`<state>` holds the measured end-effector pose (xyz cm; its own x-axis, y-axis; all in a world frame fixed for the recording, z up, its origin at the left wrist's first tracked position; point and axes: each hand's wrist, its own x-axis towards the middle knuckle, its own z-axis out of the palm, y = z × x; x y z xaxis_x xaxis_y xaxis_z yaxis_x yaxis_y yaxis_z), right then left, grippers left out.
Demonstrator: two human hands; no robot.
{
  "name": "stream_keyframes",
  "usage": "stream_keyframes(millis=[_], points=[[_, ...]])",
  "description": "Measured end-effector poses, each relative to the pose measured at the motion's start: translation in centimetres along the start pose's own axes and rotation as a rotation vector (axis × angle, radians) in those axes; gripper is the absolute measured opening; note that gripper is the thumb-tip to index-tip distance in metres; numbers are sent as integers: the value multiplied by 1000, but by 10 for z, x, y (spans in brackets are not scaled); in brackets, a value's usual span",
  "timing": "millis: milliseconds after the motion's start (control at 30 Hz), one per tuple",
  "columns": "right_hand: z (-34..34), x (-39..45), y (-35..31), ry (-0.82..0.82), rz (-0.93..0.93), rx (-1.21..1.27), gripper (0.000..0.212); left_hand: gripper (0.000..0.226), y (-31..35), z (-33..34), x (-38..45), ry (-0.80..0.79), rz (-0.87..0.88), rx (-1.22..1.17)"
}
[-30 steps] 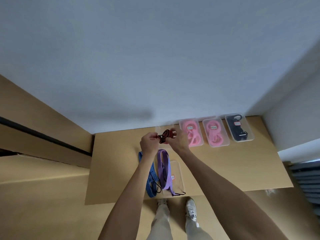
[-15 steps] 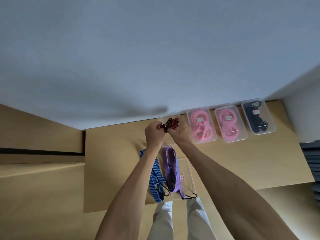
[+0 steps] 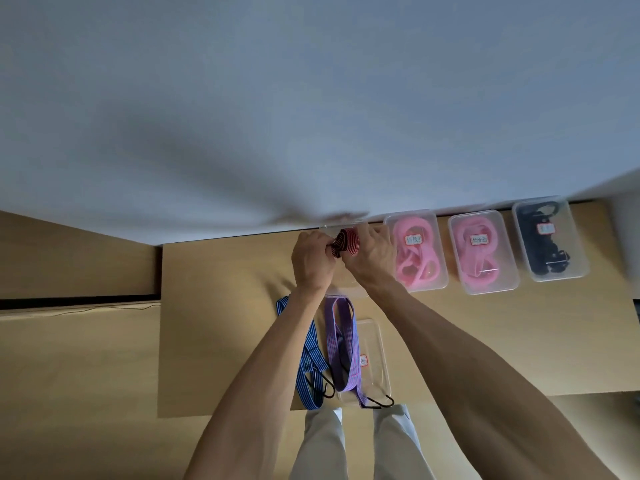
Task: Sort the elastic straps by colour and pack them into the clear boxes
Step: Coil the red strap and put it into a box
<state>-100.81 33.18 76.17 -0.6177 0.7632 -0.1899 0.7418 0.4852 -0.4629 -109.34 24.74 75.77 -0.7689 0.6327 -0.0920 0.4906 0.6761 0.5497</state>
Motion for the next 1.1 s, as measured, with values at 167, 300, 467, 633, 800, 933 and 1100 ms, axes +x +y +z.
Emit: stream_keyframes(millis=[167,300,467,633,800,933,1100], points=[[8,5,9,-44,-64,-141,23,26,-4,8,-1,66,7,37],[9,4,8,14,-134,-153,21,24,-9,12,-2,74,5,11],[9,-2,5,-51,-167,-145,39,37,-17,18,3,-69,0,66],[11,6,3,-33,-119,-137,34,58,-24,21,6,-113,62,86],[19,3,7,-13,-103,-221,34,55,-23,31,5,-92,-3,26],[21,2,0,36,-99,-253,29,45,-21,32,8,-71,-61,-9],[10,-8,-10,44,-62,-169,32,47,-20,16,-2,-32,-97,-35]])
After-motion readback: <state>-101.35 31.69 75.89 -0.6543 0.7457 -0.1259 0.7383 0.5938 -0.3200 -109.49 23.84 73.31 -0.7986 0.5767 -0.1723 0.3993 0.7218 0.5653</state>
